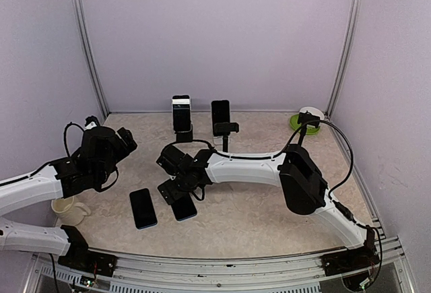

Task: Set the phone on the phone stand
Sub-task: Move the phone to the center of the board.

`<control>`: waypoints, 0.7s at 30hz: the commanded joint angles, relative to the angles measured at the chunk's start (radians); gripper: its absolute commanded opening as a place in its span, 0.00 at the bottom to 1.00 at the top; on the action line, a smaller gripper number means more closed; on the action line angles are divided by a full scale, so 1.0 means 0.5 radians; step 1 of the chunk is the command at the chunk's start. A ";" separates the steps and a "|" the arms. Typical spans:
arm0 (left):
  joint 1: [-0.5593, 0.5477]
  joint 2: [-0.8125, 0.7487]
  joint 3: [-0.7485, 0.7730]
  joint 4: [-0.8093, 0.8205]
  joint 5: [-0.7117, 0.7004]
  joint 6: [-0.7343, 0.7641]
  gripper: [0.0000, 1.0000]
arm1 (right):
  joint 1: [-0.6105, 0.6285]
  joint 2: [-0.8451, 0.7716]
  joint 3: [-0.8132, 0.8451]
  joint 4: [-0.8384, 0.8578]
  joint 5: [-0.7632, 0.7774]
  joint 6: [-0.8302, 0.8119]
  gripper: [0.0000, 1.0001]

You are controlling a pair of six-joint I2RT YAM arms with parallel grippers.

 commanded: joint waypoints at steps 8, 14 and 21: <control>0.006 0.006 -0.023 0.049 -0.003 0.042 0.99 | 0.018 0.079 0.149 -0.202 0.061 0.079 0.96; 0.006 -0.031 -0.041 0.050 -0.024 0.043 0.99 | 0.018 0.086 0.163 -0.229 0.028 0.158 0.90; 0.006 -0.036 -0.049 0.055 -0.022 0.037 0.99 | 0.017 0.061 0.133 -0.212 0.025 0.144 0.72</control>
